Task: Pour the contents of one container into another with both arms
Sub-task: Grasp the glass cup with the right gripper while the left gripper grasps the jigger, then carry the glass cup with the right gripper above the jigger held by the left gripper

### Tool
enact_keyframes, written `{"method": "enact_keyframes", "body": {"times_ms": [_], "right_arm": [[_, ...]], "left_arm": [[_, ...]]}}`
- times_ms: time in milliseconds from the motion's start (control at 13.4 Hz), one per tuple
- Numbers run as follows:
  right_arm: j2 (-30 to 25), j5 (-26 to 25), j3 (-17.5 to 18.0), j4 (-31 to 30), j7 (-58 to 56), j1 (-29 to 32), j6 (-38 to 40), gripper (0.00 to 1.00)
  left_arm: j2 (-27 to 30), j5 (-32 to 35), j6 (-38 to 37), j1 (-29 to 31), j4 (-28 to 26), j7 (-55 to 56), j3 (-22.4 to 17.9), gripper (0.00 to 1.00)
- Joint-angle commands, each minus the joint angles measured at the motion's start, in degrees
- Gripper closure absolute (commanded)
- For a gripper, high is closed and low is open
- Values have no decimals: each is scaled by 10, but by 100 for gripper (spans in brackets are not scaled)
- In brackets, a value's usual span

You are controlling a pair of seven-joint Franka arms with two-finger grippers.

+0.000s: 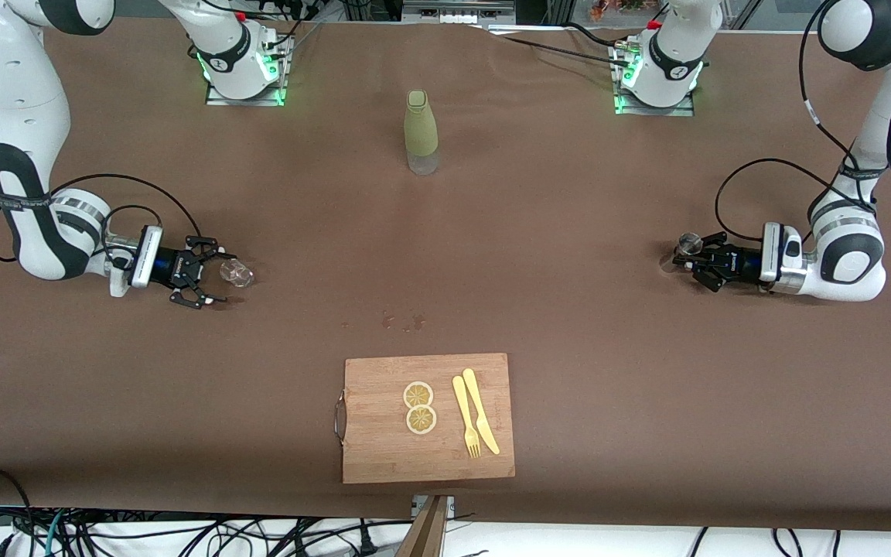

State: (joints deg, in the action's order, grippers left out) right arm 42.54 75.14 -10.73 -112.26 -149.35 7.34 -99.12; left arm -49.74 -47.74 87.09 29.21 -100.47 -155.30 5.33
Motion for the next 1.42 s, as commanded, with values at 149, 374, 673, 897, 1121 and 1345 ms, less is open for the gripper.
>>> {"method": "enact_keyframes", "body": {"times_ms": [149, 374, 673, 897, 1121, 1345], "right_arm": [[17, 37, 0, 1, -27, -15, -1, 0], [21, 48, 2, 1, -27, -21, -1, 0], [24, 59, 9, 0, -30, -26, -1, 9], [31, 71, 10, 0, -59, -27, 4, 30], [33, 70, 9, -2, -62, -28, 8, 57], [34, 70, 9, -2, -63, -31, 13, 81]], "left_arm": [[15, -23, -7, -6, 4, -16, -9, 100], [24, -23, -6, -13, 5, 28, -4, 100], [26, -47, -4, -32, 5, 63, 15, 100], [26, -85, 3, -62, 4, 98, 35, 100], [27, -130, 60, -118, 4, 121, 63, 100], [30, -214, 107, -196, 3, 138, 71, 100]]}}
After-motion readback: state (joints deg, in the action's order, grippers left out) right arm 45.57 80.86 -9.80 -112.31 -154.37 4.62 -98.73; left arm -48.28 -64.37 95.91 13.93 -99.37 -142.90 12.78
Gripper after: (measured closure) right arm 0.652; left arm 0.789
